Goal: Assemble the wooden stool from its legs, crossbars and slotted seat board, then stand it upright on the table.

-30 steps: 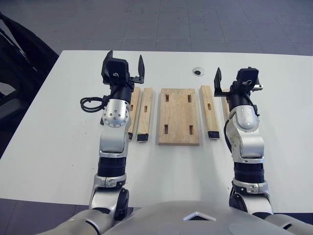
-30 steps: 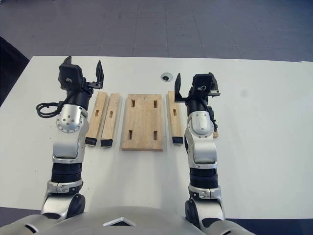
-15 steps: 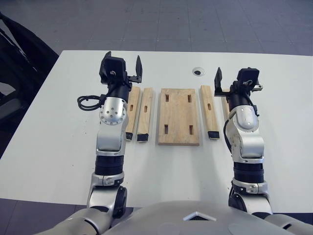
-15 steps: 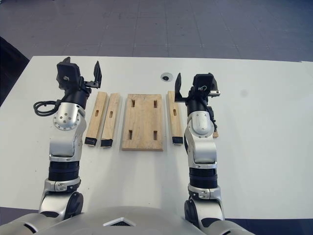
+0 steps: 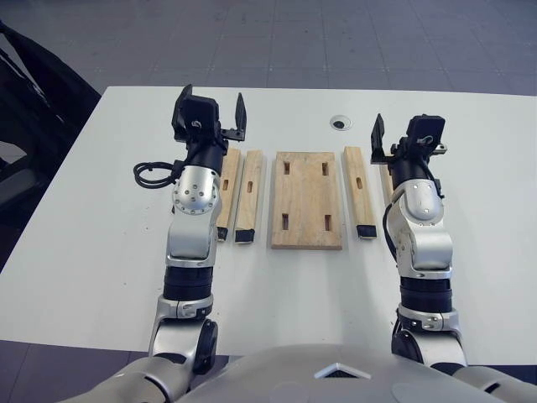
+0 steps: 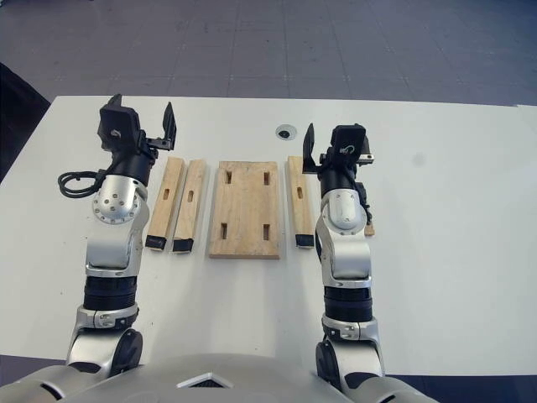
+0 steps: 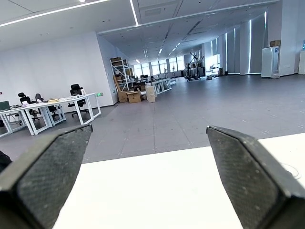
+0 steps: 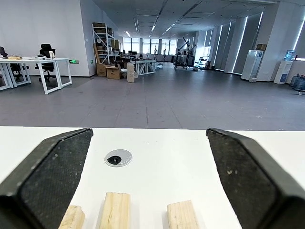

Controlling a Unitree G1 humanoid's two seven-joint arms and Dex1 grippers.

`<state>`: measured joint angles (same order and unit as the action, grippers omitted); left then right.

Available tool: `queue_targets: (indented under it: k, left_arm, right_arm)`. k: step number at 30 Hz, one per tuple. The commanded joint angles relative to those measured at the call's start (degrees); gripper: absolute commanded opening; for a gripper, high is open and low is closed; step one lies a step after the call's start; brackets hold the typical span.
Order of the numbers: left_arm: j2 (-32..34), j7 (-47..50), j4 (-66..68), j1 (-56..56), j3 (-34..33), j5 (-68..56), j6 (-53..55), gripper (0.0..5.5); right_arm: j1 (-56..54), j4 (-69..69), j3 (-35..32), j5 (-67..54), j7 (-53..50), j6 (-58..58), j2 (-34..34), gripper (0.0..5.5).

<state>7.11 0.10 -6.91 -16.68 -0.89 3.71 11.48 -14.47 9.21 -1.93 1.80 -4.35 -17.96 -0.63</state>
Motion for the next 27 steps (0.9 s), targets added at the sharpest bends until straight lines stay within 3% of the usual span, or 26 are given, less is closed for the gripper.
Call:
queue_targets:
  k: [1, 13, 21, 27]
  left_arm:
    - [0.1, 0.0, -0.2, -1.3, -0.3, 0.1, -0.1, 4.43]
    - [-1.0, -0.1, 0.5, -1.3, -1.1, -2.3, 1.1, 4.43]
    - [-0.6, -0.5, -1.3, 2.1, -0.8, -1.7, 1.4, 4.43]
    - [-0.2, -0.3, -1.4, 2.6, -0.7, -1.3, 1.7, 4.43]
  right_arm:
    - [-0.8, 0.1, 0.5, 0.3, 0.3, -1.0, -0.2, 4.21]
    - [1.0, -0.8, -1.9, 0.3, -0.7, -2.1, -0.9, 4.21]
    - [16.7, 1.5, -12.7, -5.5, 12.9, -10.4, -15.3, 4.21]
    - [22.1, 0.4, -11.7, -7.5, 18.1, -12.0, -17.3, 4.21]
